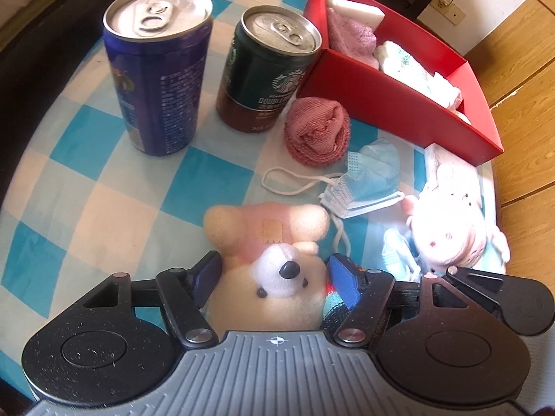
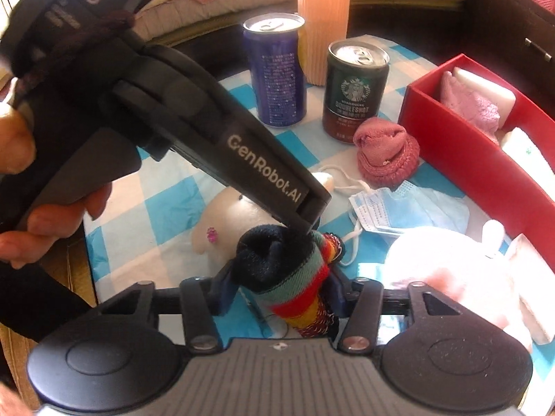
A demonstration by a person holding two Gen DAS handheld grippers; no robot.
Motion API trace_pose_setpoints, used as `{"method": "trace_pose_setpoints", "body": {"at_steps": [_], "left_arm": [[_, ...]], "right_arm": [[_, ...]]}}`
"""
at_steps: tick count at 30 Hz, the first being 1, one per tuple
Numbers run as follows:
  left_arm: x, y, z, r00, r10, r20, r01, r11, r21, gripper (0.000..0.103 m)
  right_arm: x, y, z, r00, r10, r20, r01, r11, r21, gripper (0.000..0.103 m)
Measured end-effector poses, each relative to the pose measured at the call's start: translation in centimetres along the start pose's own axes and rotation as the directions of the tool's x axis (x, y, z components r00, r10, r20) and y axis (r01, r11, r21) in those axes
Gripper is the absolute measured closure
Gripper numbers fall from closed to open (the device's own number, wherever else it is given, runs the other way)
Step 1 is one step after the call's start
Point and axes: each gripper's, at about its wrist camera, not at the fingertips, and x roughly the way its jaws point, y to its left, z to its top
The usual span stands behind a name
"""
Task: Organize soft objects
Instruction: 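Grasp the striped knit sock with the right tool while the left tool grasps the cream teddy bear, then carry the teddy bear in the left tool and striped sock in the right tool to the red box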
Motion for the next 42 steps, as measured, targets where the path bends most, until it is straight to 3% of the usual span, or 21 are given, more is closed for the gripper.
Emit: {"method": "trace_pose_setpoints", "body": {"at_steps": [7,16,27,33,42], "left_arm": [[0.1,0.4,-0.1,1.000,0.011,-0.006,-0.011,1.000,0.006,0.040],[1.2,-0.7,-0.1,0.998,0.052,-0.018,-0.051,0.998,0.044,0.034],[0.3,0.1,-0.4,1.000,0.025,-0.010,-0.025,0.999,0.042,0.045],[-0.6,0.2,-0.5,0.999,0.049,0.025,-0.050,0.997,0.057,0.046],[-3.1,0.4,0.1,0.995,0.014,0.097,-0.017,0.999,0.030,0.046]], "right_arm": [[-0.9,-1.7,-0.1,0.998,0.067,0.002,-0.067,0.987,0.149,0.093],[0.5,-2.2,0.0,0.997,0.078,-0.022,-0.074,0.986,0.150,0.092],[-0.2,-2.8,-0.3,0.994,0.108,-0.024,-0.100,0.970,0.220,0.099],[-1.1,-2.9,0.0,0.993,0.117,-0.016,-0.110,0.964,0.240,0.100],[-3.4,-3.2,0.1,0.988,0.145,0.054,-0.154,0.949,0.275,0.100]]}}
